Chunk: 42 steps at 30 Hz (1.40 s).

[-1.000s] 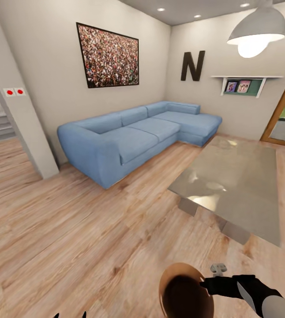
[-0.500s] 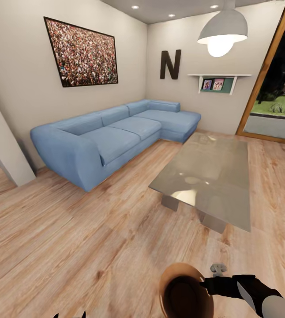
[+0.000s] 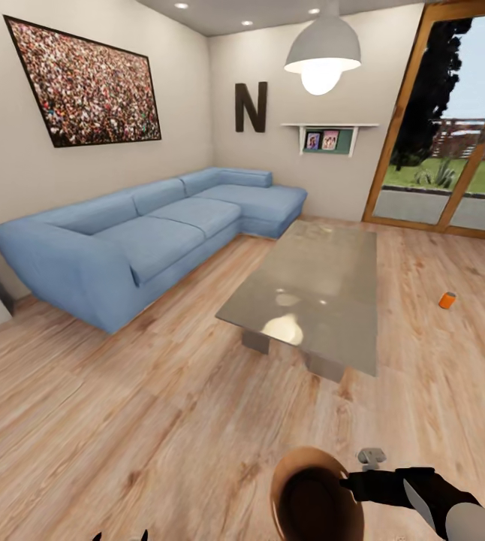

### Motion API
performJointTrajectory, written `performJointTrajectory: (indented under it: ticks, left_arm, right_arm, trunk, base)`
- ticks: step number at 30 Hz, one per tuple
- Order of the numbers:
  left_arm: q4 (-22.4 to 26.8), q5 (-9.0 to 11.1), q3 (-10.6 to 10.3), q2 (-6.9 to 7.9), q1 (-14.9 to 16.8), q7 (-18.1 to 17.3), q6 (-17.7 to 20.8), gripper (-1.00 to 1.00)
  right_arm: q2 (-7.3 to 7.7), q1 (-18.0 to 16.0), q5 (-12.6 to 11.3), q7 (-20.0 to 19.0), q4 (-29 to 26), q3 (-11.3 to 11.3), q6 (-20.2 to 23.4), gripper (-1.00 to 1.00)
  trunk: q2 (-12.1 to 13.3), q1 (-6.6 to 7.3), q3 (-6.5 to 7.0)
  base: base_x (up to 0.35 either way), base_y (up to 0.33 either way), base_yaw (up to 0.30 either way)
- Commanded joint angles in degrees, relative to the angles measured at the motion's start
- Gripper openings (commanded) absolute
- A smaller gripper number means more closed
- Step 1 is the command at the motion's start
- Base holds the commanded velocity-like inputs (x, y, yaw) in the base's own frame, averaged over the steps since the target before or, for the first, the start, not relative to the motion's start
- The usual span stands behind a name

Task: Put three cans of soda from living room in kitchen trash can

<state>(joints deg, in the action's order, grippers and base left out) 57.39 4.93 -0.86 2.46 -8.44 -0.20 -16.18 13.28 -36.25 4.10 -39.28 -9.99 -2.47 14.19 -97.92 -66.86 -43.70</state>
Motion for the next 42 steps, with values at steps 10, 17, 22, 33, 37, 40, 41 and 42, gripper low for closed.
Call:
performJointTrajectory:
  ticks: [10,17,22,33,37,40,41,42]
  left_arm:
    - [-0.1,0.3,0.4,0.02,0.0,-0.2,0.1,1.00]
    - [-0.1,0.2,0.2,0.08,0.0,-0.4,0.2,1.00]
    - [-0.1,0.1,0.1,0.08,0.0,-0.4,0.2,1.00]
    - [-0.1,0.1,0.0,0.04,0.0,-0.3,0.2,1.00]
    - [-0.1,0.0,0.0,0.05,0.0,-0.3,0.2,1.00]
    - [-0.1,0.0,0.0,0.05,0.0,-0.3,0.1,1.00]
    - [-0.1,0.0,0.0,0.06,0.0,-0.3,0.1,1.00]
    - [-0.1,0.0,0.0,0.07,0.0,-0.2,0.1,1.00]
  right_arm:
    - [-0.01,0.0,-0.5,0.0,0.0,-0.4,0.1,-1.00]
    - [-0.01,0.0,-0.5,0.1,0.0,-0.4,0.1,-1.00]
    - [-0.01,0.0,-0.5,0.1,0.0,-0.4,0.1,-1.00]
    - [-0.01,0.0,-0.5,0.1,0.0,-0.4,0.1,-1.00]
    - [-0.01,0.0,-0.5,0.1,0.0,-0.4,0.2,-1.00]
    - [-0.01,0.0,-0.5,0.2,0.0,-0.4,0.2,-1.00]
    - [-0.01,0.0,-0.5,0.2,0.0,-0.4,0.2,-1.00]
    - [-0.01,0.0,-0.5,0.2,0.0,-0.4,0.2,-1.00]
  trunk:
    - [0.0,0.00,-0.30]
    - [0.0,0.00,-0.51]
    - [0.0,0.00,-0.67]
    - [0.0,0.00,-1.00]
    - [0.0,0.00,-1.12]
    - [0.0,0.00,-1.21]
    - [0.0,0.00,-1.25]
    - [0.0,0.00,-1.28]
  base:
    - [0.000,-0.024,-0.239]
    - [0.000,0.269,-0.239]
    - [0.000,0.314,-0.239]
    - [0.048,0.309,-0.239]
    - [0.235,0.235,-0.239]
    - [0.270,0.190,-0.239]
    - [0.299,0.097,-0.239]
    - [0.308,0.062,-0.239]
